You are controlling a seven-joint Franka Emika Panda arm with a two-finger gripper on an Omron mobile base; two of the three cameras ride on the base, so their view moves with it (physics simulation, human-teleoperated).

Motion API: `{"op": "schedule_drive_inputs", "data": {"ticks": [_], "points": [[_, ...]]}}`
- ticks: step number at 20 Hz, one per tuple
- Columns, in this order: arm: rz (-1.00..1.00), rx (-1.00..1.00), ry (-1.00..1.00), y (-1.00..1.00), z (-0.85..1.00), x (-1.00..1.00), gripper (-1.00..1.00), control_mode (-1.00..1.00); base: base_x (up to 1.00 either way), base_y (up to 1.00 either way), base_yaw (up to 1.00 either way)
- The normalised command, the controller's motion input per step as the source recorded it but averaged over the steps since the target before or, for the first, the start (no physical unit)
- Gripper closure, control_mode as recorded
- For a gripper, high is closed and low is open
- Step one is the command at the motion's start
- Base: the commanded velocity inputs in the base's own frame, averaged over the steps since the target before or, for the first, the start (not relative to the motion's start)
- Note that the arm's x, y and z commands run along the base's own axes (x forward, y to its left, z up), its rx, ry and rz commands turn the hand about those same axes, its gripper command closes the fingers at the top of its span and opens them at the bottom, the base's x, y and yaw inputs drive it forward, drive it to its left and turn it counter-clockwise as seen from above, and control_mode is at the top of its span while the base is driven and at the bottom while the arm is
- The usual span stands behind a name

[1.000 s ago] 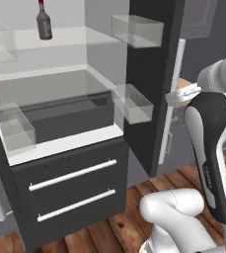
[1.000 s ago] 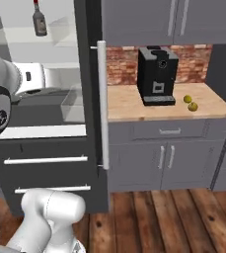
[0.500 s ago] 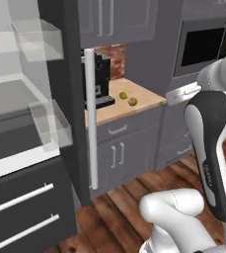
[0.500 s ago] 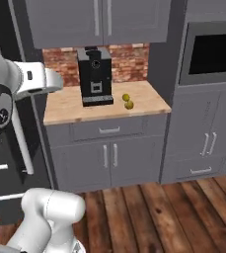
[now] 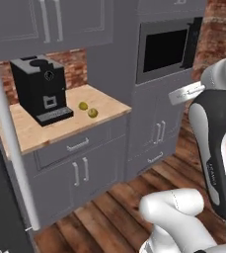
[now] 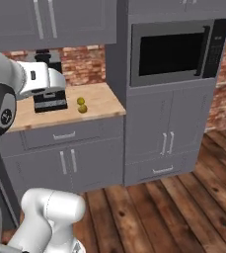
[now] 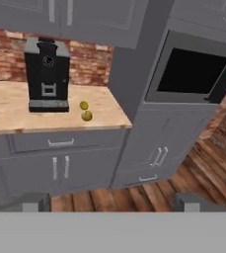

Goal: Place the liquor on the top shelf of the fridge to keep it out of children's reach, and place the squash and lemon on lower shelves for easy access.

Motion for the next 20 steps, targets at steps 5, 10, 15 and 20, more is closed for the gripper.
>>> {"op": "schedule_drive_inputs", "data": {"ticks": [5,10,15,20], "points": [[0.0,0.0,0.0,0.0,0.0,0.0,-1.0,1.0,0.87,0.02,0.03],[0.0,0.0,0.0,0.0,0.0,0.0,-1.0,1.0,0.97,0.08,0.12],[0.0,0.0,0.0,0.0,0.0,0.0,-1.0,1.0,0.79,0.0,0.09],[0.0,0.0,0.0,0.0,0.0,0.0,-1.0,1.0,0.61,0.0,0.08]]}}
